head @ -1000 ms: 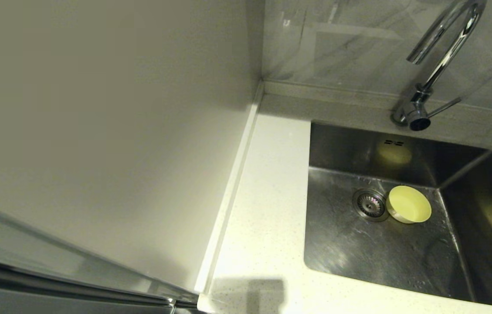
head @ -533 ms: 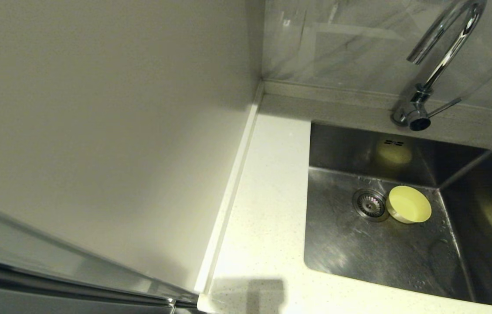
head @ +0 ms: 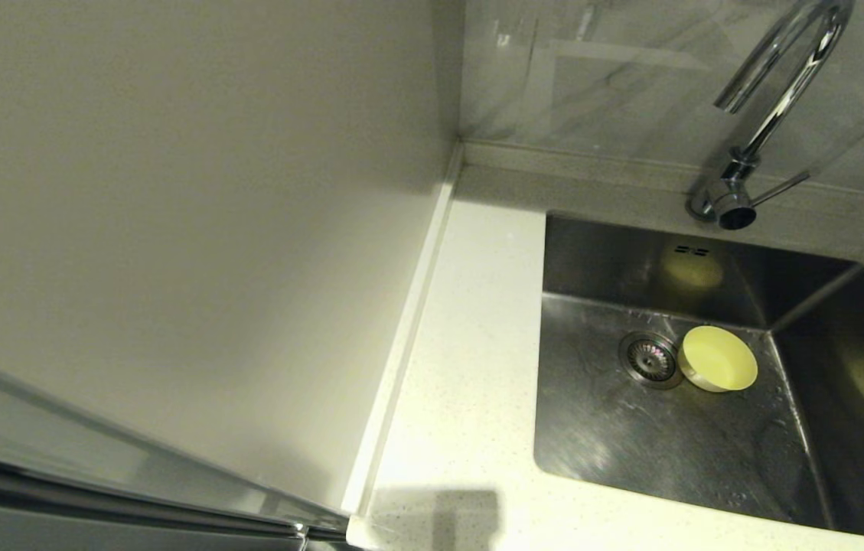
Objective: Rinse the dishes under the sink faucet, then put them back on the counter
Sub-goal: Put a bowl into the sink
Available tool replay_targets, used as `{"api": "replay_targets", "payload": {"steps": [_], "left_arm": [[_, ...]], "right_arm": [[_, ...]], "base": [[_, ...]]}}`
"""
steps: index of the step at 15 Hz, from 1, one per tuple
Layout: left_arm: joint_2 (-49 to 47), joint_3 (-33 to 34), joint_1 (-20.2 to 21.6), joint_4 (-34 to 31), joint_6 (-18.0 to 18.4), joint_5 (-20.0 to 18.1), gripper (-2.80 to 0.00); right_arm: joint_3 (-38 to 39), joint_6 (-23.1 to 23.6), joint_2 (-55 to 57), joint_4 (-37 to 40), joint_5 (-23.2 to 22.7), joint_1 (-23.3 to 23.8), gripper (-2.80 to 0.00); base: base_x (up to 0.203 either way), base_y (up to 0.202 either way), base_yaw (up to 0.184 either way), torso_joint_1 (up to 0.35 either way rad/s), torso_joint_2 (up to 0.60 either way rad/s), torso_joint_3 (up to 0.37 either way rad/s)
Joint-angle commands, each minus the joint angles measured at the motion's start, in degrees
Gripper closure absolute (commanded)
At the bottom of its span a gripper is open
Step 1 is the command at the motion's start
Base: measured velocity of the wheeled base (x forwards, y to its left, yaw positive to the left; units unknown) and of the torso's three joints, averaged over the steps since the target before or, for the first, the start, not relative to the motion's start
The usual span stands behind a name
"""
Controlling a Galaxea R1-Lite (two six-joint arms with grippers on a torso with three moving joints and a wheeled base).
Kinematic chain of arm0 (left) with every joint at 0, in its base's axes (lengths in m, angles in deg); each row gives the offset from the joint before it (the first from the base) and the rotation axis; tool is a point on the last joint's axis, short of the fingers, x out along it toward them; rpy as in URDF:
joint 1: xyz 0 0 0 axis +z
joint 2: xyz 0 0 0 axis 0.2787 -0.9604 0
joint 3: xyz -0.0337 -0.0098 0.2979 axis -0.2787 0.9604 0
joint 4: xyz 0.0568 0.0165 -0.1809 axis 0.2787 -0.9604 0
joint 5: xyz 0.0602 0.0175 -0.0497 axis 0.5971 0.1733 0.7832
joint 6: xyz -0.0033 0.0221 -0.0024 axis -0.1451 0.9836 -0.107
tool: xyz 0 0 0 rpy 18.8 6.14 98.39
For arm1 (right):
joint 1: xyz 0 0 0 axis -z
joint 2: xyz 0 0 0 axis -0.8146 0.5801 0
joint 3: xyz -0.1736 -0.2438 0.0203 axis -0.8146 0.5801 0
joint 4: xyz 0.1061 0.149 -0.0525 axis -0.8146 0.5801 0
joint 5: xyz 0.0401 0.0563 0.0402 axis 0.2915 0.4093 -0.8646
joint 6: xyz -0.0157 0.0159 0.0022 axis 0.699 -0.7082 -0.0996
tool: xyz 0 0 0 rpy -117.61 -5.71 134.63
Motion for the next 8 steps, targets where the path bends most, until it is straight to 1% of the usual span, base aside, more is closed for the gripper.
{"api": "replay_targets", "payload": {"steps": [1, 4, 8], "left_arm": [[0.18, 0.0, -0.09, 0.02, -0.03, 0.04, 0.0], [0.18, 0.0, 0.0, 0.02, -0.03, -0.02, 0.0], [0.18, 0.0, 0.0, 0.02, -0.03, 0.05, 0.0]], "right_arm": [[0.08, 0.94, -0.48, 0.43, -0.18, -0.1, 0.0], [-0.16, 3.56, -2.37, 0.39, -0.51, -0.9, 0.0], [0.04, 5.76, -9.7, 0.39, -2.05, -5.32, 0.0]], "base": [[0.0, 0.0, 0.0, 0.0, 0.0, 0.0], [0.0, 0.0, 0.0, 0.0, 0.0, 0.0], [0.0, 0.0, 0.0, 0.0, 0.0, 0.0]]}}
